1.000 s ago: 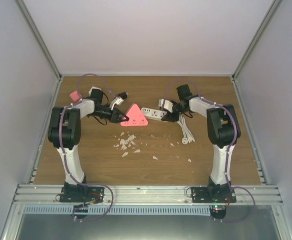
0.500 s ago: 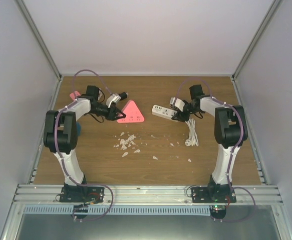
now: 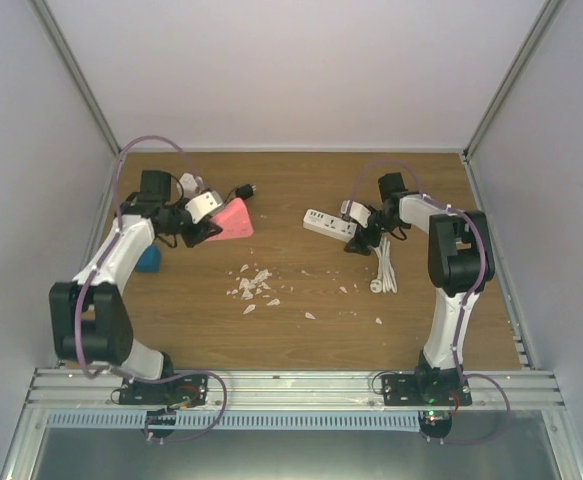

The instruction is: Pull the plug off the socket

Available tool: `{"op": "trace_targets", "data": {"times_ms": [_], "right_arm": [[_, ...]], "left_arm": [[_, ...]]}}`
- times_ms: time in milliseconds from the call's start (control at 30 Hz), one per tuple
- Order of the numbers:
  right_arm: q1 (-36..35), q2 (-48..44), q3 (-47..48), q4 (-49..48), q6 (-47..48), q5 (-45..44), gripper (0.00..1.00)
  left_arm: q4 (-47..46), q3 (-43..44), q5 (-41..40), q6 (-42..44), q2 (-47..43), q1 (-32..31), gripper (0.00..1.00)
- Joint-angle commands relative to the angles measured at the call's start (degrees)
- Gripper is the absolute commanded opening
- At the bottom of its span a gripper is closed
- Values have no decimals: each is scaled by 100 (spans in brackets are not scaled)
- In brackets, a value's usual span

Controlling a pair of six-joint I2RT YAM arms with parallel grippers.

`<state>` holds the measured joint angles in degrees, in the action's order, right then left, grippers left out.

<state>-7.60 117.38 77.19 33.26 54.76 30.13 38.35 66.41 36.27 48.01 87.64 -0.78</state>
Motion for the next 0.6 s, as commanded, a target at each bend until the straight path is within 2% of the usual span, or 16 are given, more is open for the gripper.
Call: {"op": "trace_targets", "data": {"times_ms": [0, 233, 433, 567], "right_arm": [[51, -210, 300, 106, -136, 190, 99], [43, -291, 483, 92, -220, 315, 100], [46, -299, 486, 137, -138, 344, 100], [42, -328, 476, 187, -99, 360, 100]], "left_arm": [[-301, -461, -1000, 846, -799, 24, 16], [-228, -1099, -1485, 1494, -1568, 31, 18], [1800, -334, -282, 1818, -1040, 183, 20], [2700, -71, 382, 1826, -543, 384, 21]]}}
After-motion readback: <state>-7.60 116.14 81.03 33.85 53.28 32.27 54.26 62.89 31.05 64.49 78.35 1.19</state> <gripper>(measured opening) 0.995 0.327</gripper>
